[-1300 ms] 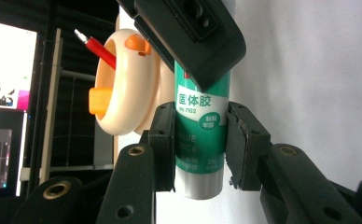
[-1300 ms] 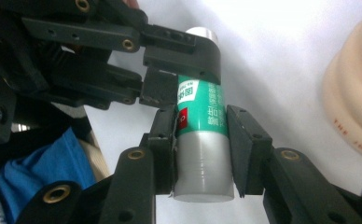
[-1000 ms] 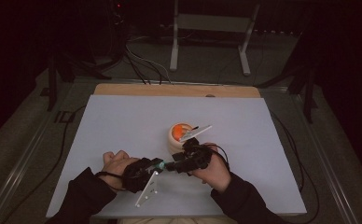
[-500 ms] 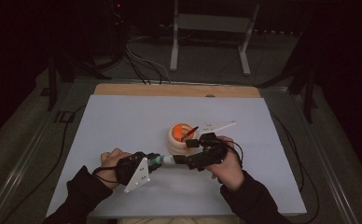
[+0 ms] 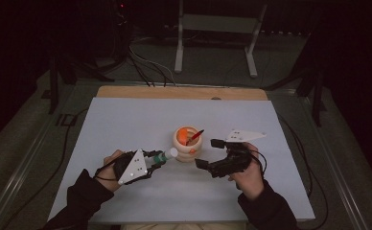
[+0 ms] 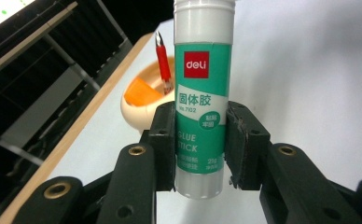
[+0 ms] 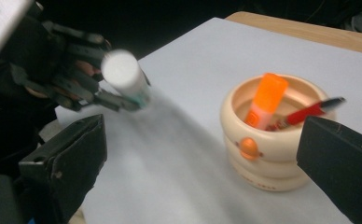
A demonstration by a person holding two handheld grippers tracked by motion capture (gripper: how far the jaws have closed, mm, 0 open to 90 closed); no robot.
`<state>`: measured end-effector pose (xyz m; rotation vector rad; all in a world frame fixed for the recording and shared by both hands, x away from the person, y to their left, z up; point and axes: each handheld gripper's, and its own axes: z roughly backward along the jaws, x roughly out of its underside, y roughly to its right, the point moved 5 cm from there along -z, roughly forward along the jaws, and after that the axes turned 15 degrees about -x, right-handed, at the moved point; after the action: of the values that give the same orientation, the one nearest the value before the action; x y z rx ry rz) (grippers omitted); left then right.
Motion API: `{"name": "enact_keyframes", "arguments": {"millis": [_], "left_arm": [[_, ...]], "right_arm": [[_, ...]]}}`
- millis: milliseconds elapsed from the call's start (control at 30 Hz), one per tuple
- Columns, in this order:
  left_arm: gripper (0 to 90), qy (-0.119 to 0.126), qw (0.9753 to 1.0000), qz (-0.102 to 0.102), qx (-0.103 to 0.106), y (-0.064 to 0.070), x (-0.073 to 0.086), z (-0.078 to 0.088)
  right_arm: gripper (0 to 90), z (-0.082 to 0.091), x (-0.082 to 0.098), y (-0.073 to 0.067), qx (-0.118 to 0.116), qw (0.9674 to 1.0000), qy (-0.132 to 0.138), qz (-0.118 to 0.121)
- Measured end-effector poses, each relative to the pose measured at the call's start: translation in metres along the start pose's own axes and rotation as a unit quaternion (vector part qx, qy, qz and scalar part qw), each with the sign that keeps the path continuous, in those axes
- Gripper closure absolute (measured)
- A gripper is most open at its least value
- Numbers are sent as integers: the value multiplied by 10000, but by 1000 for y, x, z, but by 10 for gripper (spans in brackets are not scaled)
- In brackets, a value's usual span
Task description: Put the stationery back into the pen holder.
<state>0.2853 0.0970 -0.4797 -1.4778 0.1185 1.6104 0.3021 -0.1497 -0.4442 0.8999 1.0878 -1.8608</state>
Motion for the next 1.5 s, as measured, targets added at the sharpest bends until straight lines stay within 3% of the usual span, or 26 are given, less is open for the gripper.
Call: {"name": "enact_keyframes", "arguments": {"millis": [167,500,567,700,900,1167,1367,1500], "left_arm": [[674,22,9997,231,18,-5,-4,-1],[674,158,9975,679,138,-15,-15,-8],[674,212,9967,759,194,-16,-16,-10],[674,277,9940,1019,288,-20,-18,-16],[674,313,9904,1307,332,-27,-23,-23],[673,358,9839,1702,408,-34,-31,-34],[673,337,9799,1927,396,-34,-35,-48],[673,323,9736,2217,437,-35,-36,-58]], "right_arm": [[0,4,15,8,292,9995,30,149],[0,19,39,29,877,9961,59,121],[0,21,41,31,907,9958,80,112],[0,34,51,42,1222,9923,167,80],[0,50,63,52,1476,9888,238,-20],[0,66,75,58,1701,9847,343,-179],[0,76,78,59,1820,9812,583,-255],[0,77,79,60,1846,9804,627,-272]]}}
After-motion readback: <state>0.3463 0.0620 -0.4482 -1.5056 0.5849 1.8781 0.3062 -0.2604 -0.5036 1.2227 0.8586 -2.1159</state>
